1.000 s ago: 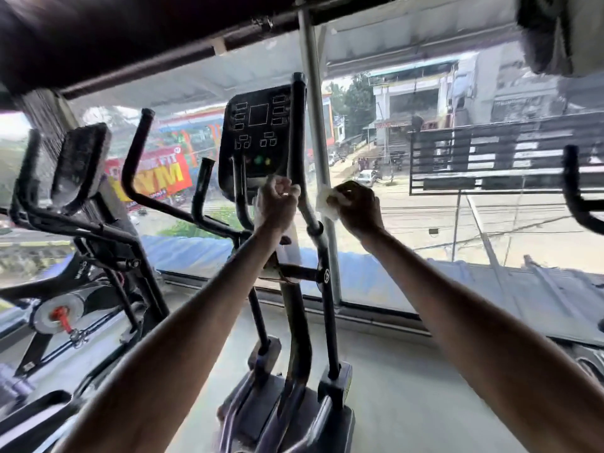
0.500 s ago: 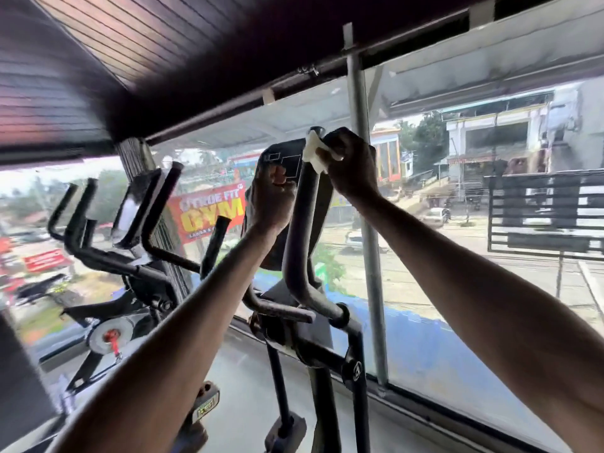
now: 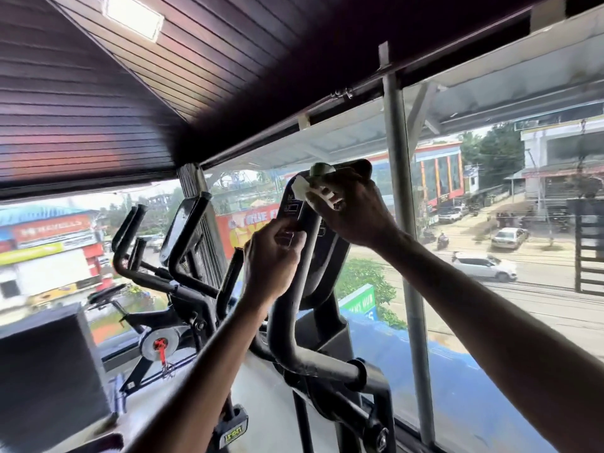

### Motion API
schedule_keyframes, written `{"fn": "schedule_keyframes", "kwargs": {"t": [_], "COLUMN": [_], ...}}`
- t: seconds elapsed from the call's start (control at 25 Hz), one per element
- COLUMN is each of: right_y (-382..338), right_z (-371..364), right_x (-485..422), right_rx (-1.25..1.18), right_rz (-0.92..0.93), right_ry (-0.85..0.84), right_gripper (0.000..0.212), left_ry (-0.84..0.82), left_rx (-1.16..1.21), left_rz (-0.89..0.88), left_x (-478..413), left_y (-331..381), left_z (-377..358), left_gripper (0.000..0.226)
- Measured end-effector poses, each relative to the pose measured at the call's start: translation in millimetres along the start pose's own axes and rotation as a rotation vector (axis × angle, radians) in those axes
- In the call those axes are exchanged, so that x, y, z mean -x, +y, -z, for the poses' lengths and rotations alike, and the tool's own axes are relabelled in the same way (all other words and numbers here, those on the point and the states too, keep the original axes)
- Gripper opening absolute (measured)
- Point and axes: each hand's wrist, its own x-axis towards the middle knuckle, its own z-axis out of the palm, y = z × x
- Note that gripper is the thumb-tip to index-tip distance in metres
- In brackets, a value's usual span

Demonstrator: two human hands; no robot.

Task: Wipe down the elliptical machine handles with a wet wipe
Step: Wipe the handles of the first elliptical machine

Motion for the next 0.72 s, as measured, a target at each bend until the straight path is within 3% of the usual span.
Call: {"fn": "schedule_keyframes", "kwargs": {"t": [0.16, 0.4, 0.56, 0.72], "right_y": [7, 14, 12, 13], "right_z": [1, 2, 5, 5], "right_x": [1, -33, -41, -51], "right_rx": [0.079, 0.112, 0.14, 0.178], "right_rz": [0.118, 0.072, 0.132, 0.135], "right_ry": [-0.054, 0.054, -0.087, -0.076], "right_gripper": [0.027, 0.015, 0.017, 0.017], "left_ry": [0.028, 0.034, 0.068, 0.078], "left_rx": [0.025, 0.055, 0.053, 0.038], "left_rz": [-0.027, -0.059, -0.083, -0.089], "left_x": [7, 12, 16, 17], "left_y": [-8, -15, -17, -19], "left_z": [-1, -3, -5, -7], "left_gripper": [0.032, 0.044, 0.037, 0.035]}}
